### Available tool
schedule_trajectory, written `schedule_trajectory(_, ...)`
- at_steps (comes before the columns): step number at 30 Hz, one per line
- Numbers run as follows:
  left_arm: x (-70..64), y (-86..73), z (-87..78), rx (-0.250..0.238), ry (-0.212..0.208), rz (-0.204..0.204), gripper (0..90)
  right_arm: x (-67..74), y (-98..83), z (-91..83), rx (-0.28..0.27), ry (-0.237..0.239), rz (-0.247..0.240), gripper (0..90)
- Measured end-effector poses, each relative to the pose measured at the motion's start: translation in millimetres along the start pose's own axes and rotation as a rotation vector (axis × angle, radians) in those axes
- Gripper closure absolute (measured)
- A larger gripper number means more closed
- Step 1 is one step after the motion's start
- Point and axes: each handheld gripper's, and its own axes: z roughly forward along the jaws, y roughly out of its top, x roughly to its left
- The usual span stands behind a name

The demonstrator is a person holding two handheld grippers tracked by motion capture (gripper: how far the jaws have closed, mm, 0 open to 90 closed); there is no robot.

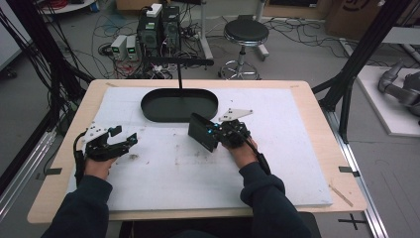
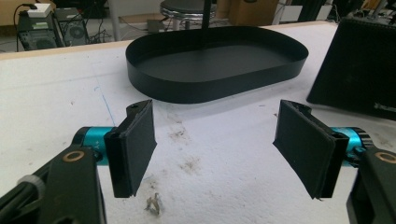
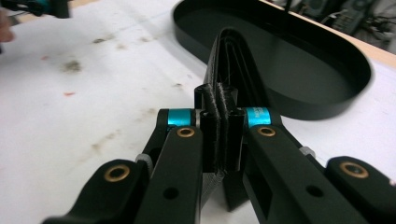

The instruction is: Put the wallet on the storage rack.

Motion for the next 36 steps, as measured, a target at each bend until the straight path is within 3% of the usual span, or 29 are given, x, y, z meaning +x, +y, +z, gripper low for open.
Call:
schedule_trajectory(9,-0.1,-0.1,-0.2,0.004,0.001,0.002,28.7,21.2,6.0,7.4,0.027,0.116,-0.034,89.2)
schedule_trajectory(14,0.0,-0.1,-0.4,0.005,0.003,0.003,28.7,27.9,3.5,10.0,0.054,0.095,-0.095,86.7)
schedule_trajectory(16,-0.3,-0.3,-0.1,0.007,0.004,0.000,28.7,27.5,2.8,10.6,0.040,0.089,-0.105,78.1)
schedule_trajectory(17,-0.3,-0.3,-0.1,0.007,0.004,0.000,28.7,27.5,2.8,10.6,0.040,0.089,-0.105,78.1)
schedule_trajectory(18,-0.2,-0.3,-0.1,0.008,0.005,-0.001,28.7,27.2,2.7,10.5,0.028,0.082,-0.111,67.9)
schedule_trajectory(19,-0.2,-0.4,-0.1,0.007,0.006,-0.001,28.7,27.2,2.7,10.5,0.028,0.082,-0.111,67.9)
schedule_trajectory(20,0.3,-0.3,-0.5,0.009,0.006,0.001,28.7,27.3,2.8,10.4,0.003,0.059,-0.123,55.9)
schedule_trajectory(23,0.3,-0.4,-0.4,0.009,0.007,-0.001,28.7,26.8,2.2,9.8,-0.042,0.013,-0.142,39.4)
schedule_trajectory(24,0.4,-0.5,-0.4,0.009,0.007,-0.001,28.7,26.8,2.2,9.8,-0.042,0.013,-0.142,39.4)
schedule_trajectory(25,0.2,-0.5,-0.2,0.009,0.007,-0.002,28.7,23.7,1.2,11.2,-0.044,-0.046,-0.135,33.8)
schedule_trajectory(26,0.1,-0.6,-0.2,0.010,0.006,-0.002,28.7,21.9,0.6,12.2,-0.041,-0.058,-0.129,29.9)
schedule_trajectory(28,0.1,-0.6,-0.2,0.010,0.006,0.000,28.7,19.7,-0.4,14.0,-0.029,-0.062,-0.114,29.1)
schedule_trajectory(29,0.1,-0.5,-0.2,0.012,0.006,-0.001,28.7,16.7,-2.6,19.5,0.004,-0.046,-0.097,29.0)
schedule_trajectory(35,-0.3,-0.6,0.3,0.013,0.005,-0.002,28.7,20.5,-4.5,31.7,0.041,-0.022,-0.114,29.9)
schedule_trajectory(36,-0.2,-0.6,0.4,0.015,0.004,0.001,28.7,20.0,-4.7,36.0,0.058,-0.014,-0.109,36.7)
